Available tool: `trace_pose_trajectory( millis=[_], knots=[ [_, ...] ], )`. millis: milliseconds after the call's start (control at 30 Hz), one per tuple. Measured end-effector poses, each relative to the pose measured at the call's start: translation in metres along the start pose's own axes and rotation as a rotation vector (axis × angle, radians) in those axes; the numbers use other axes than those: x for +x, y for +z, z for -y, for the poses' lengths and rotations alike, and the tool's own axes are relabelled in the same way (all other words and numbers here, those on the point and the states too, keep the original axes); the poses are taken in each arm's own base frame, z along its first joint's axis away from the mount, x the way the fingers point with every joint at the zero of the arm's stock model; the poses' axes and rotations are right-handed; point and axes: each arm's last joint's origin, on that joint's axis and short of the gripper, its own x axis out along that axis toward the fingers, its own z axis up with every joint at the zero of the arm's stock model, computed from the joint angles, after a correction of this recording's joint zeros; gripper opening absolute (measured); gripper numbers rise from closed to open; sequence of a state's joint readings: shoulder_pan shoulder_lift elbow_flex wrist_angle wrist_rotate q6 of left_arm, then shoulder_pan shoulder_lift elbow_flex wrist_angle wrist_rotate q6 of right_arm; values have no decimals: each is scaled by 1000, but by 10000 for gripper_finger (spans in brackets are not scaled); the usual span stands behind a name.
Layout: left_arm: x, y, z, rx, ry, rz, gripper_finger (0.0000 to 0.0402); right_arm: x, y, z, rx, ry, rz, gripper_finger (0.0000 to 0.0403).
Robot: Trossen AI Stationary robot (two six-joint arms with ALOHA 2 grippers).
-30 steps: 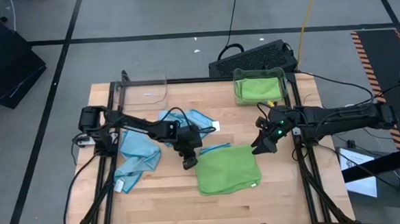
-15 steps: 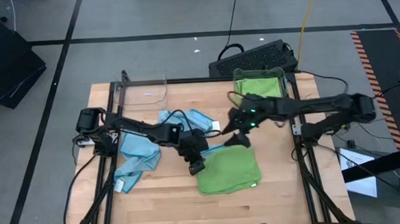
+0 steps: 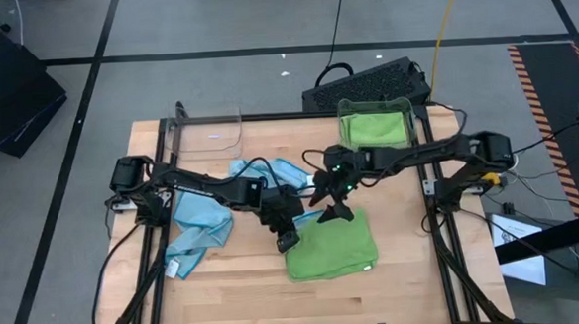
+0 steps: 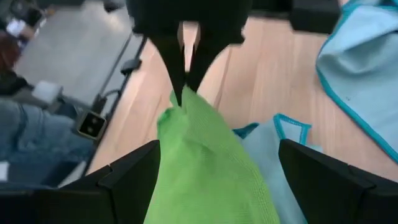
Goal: Sort microfiber towel by color & place in baskets
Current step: Fold the green towel
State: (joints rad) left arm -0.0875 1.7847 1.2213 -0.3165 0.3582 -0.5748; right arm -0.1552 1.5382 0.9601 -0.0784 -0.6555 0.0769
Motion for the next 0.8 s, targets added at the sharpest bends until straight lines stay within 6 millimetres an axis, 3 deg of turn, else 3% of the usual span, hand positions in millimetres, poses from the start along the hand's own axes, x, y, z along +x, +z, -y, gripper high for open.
trace_pose_trajectory(
  millis=[267,600,800],
  knots=[
    [1,0,2,12,-5,3,5,3,-1,1,-101,-18,75,317],
    [2,-4,6,28,-10,-7,3,37,-8,6,-89,28,88,317],
    [4,-6,9,45,1,-3,3,43,-6,1,-80,45,109,317]
  ],
)
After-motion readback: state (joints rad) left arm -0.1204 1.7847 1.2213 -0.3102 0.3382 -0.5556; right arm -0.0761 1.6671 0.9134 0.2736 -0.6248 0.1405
